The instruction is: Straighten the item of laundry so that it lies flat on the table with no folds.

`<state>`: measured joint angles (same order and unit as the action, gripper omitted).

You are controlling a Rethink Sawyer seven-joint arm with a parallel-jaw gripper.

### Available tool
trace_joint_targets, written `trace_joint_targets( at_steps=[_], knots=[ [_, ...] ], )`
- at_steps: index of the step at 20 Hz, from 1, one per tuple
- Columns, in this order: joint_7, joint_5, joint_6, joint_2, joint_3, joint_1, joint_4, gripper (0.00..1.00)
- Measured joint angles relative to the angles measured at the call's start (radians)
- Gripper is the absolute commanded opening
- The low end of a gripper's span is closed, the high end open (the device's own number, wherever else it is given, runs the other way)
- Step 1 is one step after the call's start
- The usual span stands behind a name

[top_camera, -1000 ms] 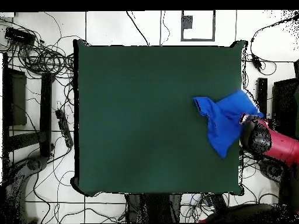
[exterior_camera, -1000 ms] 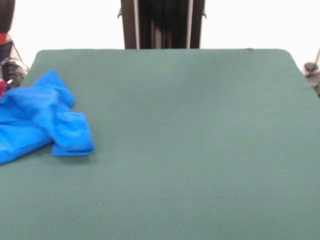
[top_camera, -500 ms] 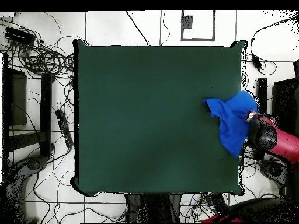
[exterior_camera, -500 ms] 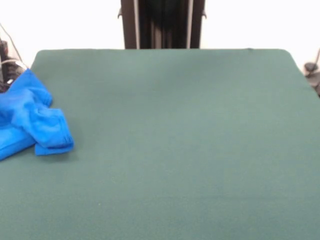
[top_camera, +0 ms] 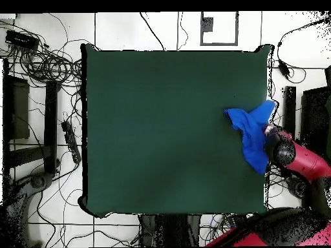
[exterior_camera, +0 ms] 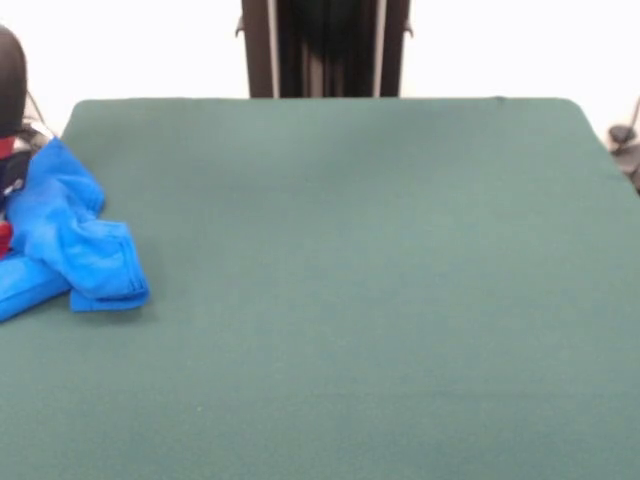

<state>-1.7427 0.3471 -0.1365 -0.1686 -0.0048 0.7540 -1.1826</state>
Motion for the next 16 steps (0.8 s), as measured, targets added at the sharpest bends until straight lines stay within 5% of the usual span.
trace_joint_targets(
  at_steps=[10, 16],
  knots=[
    [-0.179, -0.197, 0.085, -0.016, -0.166, -0.128, -0.093, 1.00],
    [-0.202, -0.235, 0.084, -0.065, -0.199, -0.163, -0.155, 1.00]
  ],
)
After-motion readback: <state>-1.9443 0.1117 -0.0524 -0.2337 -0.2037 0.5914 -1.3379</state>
